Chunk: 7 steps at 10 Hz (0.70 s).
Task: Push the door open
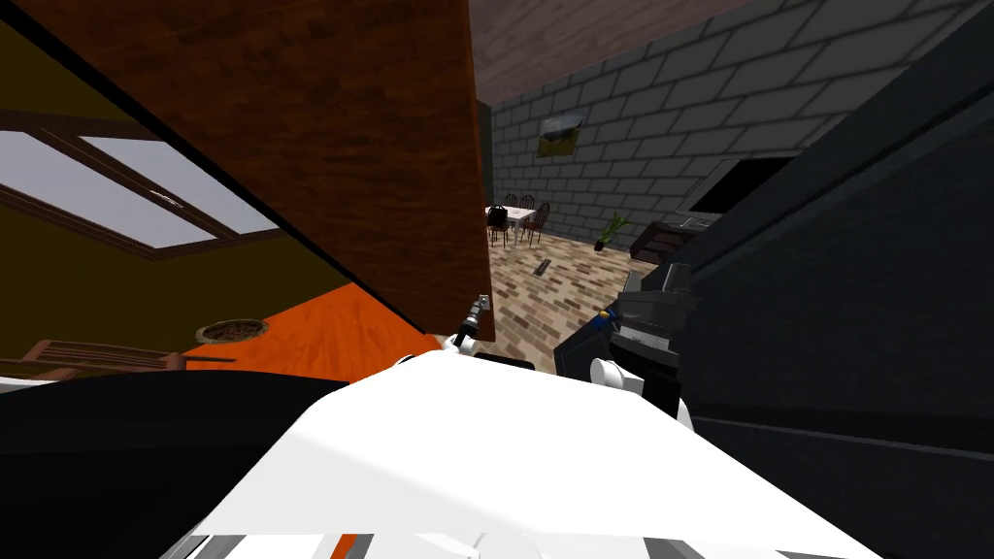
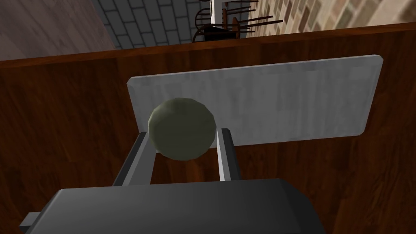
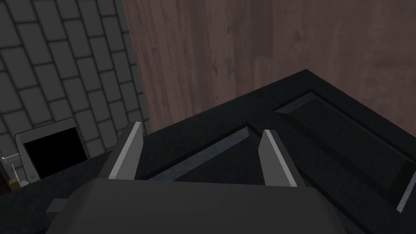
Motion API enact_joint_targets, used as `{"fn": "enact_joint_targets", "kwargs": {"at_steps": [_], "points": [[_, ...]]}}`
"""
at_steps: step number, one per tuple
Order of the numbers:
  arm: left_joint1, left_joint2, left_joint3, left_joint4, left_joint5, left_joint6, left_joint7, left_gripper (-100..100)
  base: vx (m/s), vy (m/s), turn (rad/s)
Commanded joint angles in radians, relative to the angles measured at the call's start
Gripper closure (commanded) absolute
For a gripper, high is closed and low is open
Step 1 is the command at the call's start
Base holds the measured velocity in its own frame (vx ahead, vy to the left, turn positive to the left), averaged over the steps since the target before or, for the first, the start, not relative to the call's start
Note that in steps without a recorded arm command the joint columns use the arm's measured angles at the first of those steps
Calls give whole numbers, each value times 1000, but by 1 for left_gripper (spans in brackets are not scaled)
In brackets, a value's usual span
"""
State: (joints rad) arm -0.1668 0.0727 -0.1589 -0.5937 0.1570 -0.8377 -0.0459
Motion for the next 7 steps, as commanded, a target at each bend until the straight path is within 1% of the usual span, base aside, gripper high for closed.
{"fn": "enact_joint_targets", "kwargs": {"at_steps": [1,2,3,4,5,6,7], "points": [[5,16,28,-21,11,11,-18,100,161,-25,69],[5,16,28,-21,11,11,-18,100,123,1,126],[5,16,28,-21,11,11,-18,100,44,36,61],[-6,3,38,-6,18,11,-44,-100,-129,-39,200],[-6,-3,41,-7,20,13,-51,-100,-201,-71,166],[-7,-21,47,-9,23,17,-67,-100,-202,-72,124],[-7,-44,52,-10,26,21,-82,-100,-227,-87,130]]}}
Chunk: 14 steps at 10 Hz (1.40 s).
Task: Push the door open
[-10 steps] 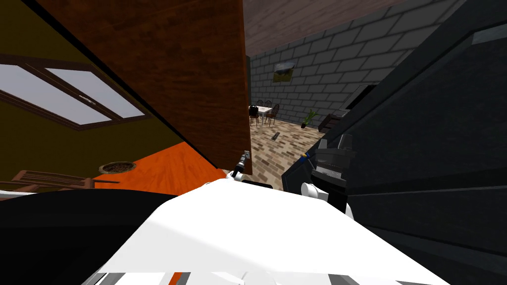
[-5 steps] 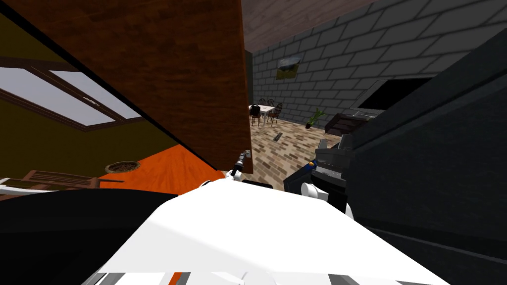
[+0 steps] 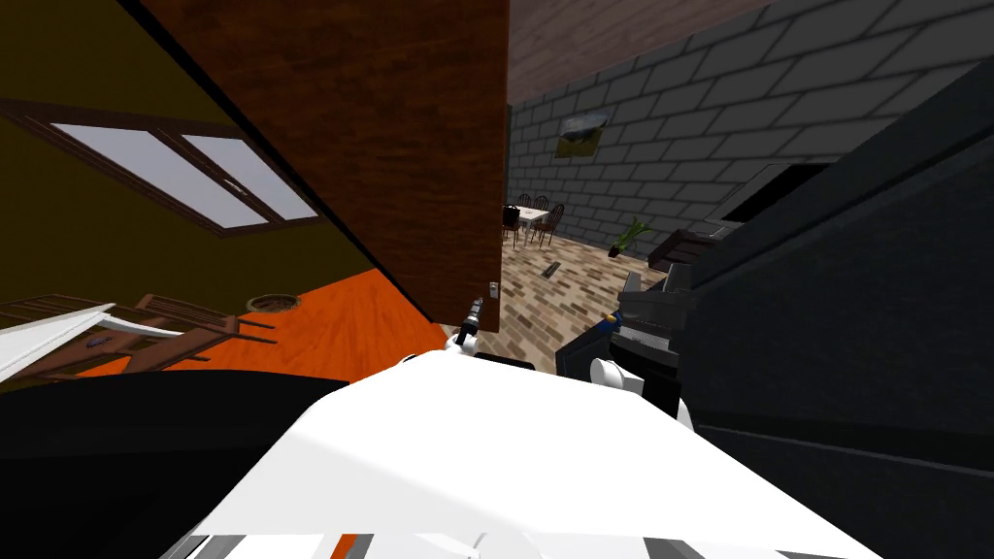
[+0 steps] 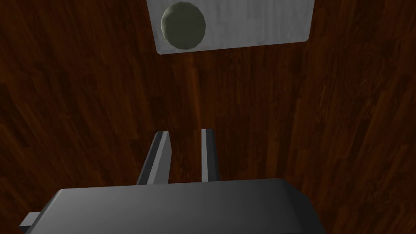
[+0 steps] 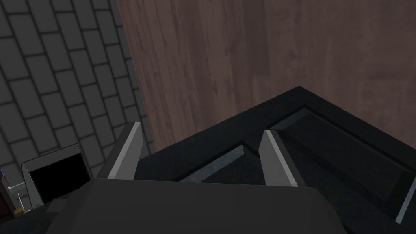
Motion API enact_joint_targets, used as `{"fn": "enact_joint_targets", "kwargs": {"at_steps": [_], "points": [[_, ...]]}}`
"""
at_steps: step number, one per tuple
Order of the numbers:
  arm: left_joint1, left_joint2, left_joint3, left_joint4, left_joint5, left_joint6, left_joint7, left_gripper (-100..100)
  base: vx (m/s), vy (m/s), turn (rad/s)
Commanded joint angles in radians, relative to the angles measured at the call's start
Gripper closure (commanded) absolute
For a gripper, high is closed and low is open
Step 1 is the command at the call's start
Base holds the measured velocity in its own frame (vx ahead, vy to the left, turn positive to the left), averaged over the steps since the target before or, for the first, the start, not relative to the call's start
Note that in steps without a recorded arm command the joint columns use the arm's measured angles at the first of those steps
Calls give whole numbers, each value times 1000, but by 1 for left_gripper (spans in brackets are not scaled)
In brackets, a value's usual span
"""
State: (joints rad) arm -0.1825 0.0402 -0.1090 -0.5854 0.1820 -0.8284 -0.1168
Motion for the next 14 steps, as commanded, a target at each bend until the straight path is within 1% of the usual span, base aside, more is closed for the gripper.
{"fn": "enact_joint_targets", "kwargs": {"at_steps": [1,2,3,4,5,6,8,9,11,13,14], "points": [[8,-38,8,-20,4,15,-24,-100,-226,-100,127],[8,-52,10,-20,6,16,-30,-100,-151,-72,83],[8,-76,13,-21,8,18,-38,-100,-101,-67,50],[15,-66,11,-34,6,24,-37,-100,-47,-36,9],[18,-40,12,-34,7,20,-40,-100,82,-3,-30],[19,-25,13,-33,9,15,-40,-100,173,13,-34],[21,-15,14,-31,10,9,-41,-100,206,18,-22],[22,-13,15,-30,11,5,-41,-100,196,-24,-30],[25,-20,17,-28,14,-3,-42,-100,203,-33,-24],[28,-48,19,-26,16,-12,-43,-100,208,-41,-32],[31,-38,18,-37,15,-2,-42,-100,83,-22,12]]}}
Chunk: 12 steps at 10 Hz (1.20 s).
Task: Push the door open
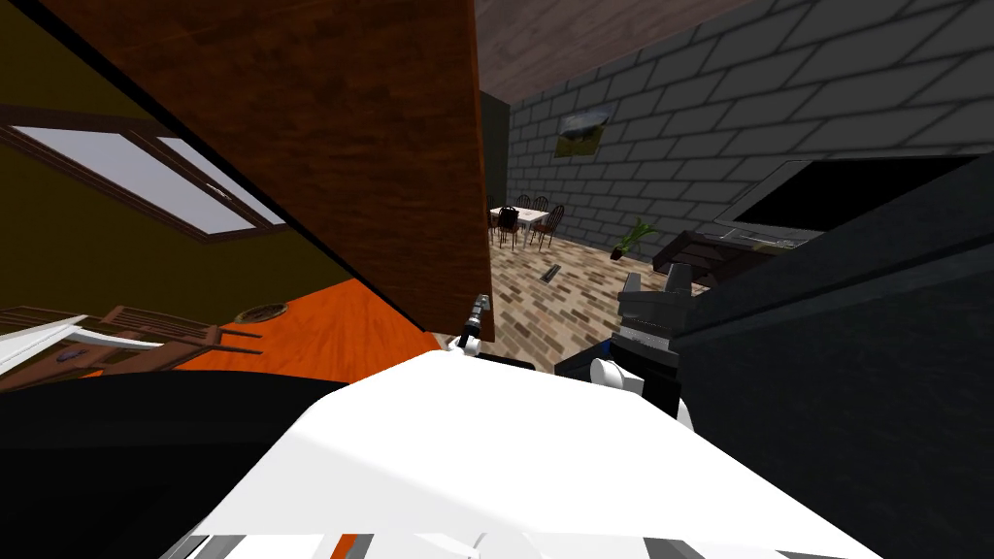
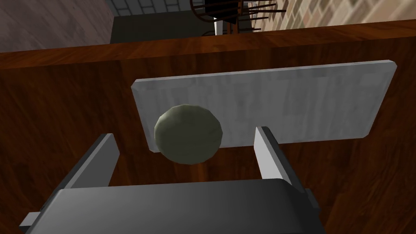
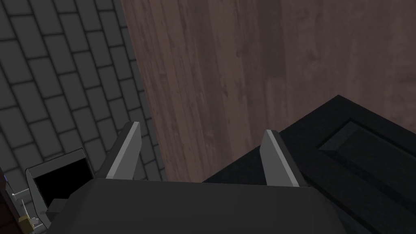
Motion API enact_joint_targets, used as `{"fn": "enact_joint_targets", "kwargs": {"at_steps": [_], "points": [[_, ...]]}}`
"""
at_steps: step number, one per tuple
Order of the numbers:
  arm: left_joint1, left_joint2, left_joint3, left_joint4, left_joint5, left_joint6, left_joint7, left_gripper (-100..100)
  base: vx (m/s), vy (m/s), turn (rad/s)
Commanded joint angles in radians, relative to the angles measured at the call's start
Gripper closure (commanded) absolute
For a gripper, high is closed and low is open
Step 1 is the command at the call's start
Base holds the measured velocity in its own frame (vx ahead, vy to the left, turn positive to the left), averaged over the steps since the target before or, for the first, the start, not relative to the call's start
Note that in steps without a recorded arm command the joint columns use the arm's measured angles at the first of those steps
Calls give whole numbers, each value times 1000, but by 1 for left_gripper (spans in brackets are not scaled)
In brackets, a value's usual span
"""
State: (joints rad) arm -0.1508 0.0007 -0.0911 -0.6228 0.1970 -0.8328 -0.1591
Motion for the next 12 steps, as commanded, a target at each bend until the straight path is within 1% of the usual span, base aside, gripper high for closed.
{"fn": "enact_joint_targets", "kwargs": {"at_steps": [1,6,7,9,10,12], "points": [[-1,2,0,0,0,2,0,100,-18,1,-3],[-1,2,0,0,0,2,0,100,-14,4,-4],[-2,25,20,2,12,6,-13,100,115,-11,53],[-3,28,24,2,14,6,-16,100,164,-15,58],[14,42,13,-16,13,23,-18,-100,-73,45,43],[14,44,10,-20,15,26,-19,-100,-154,73,35]]}}
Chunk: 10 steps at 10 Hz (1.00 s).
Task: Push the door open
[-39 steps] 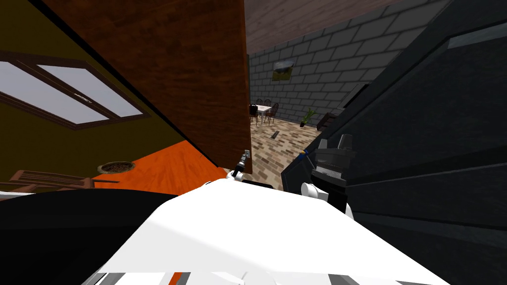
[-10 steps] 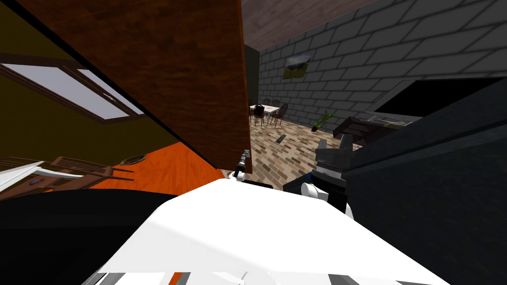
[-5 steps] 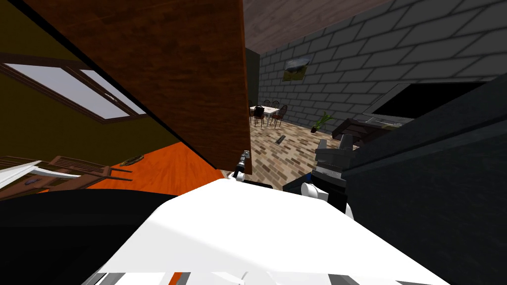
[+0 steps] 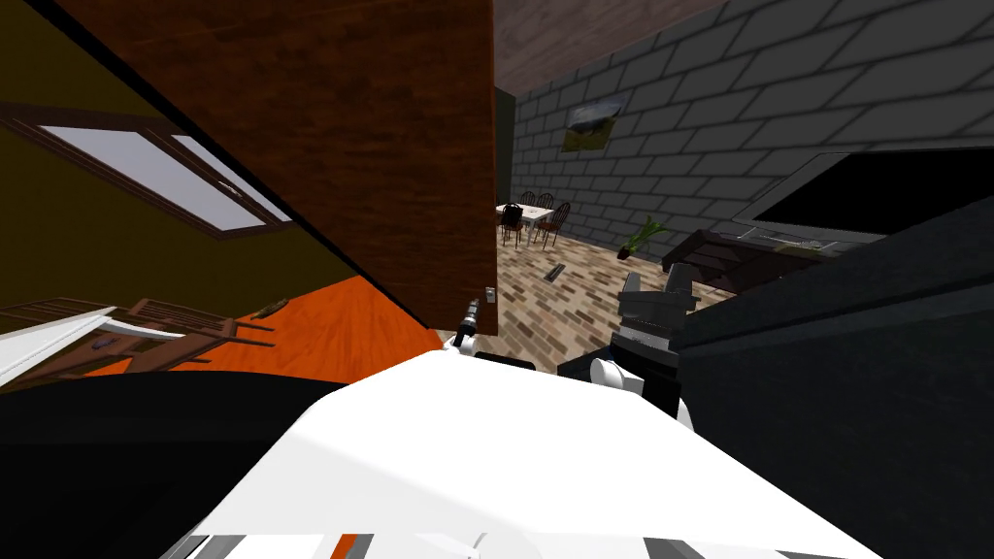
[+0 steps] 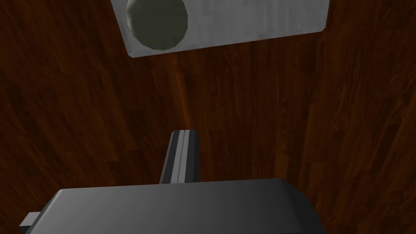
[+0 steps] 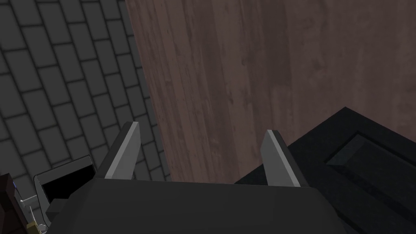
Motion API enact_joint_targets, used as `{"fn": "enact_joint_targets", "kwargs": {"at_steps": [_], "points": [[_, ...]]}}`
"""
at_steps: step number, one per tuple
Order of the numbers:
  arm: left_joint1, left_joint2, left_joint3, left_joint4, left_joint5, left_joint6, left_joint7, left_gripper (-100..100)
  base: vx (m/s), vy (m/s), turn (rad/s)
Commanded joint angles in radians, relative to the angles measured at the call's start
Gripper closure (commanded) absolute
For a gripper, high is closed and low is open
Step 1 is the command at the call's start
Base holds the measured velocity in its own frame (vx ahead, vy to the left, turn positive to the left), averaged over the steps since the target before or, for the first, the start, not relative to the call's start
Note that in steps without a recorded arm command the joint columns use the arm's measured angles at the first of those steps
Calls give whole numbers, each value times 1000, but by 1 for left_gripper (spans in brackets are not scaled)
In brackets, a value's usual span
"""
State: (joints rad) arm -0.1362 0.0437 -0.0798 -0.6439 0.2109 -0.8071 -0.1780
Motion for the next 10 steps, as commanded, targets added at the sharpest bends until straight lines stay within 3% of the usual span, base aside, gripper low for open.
{"fn": "enact_joint_targets", "kwargs": {"at_steps": [1,2,6,7,8,10], "points": [[0,-3,-4,-2,2,2,-1,-100,-214,68,21],[0,-13,-6,-5,3,4,-3,-100,-242,25,32],[0,-86,-14,-14,7,9,-6,-100,-188,-48,20],[-14,-72,-12,11,8,-1,1,-100,-47,-59,5],[-15,-44,-10,14,10,-6,-1,-100,90,58,-20],[-14,-27,-8,15,12,-11,-3,-100,231,44,-30]]}}
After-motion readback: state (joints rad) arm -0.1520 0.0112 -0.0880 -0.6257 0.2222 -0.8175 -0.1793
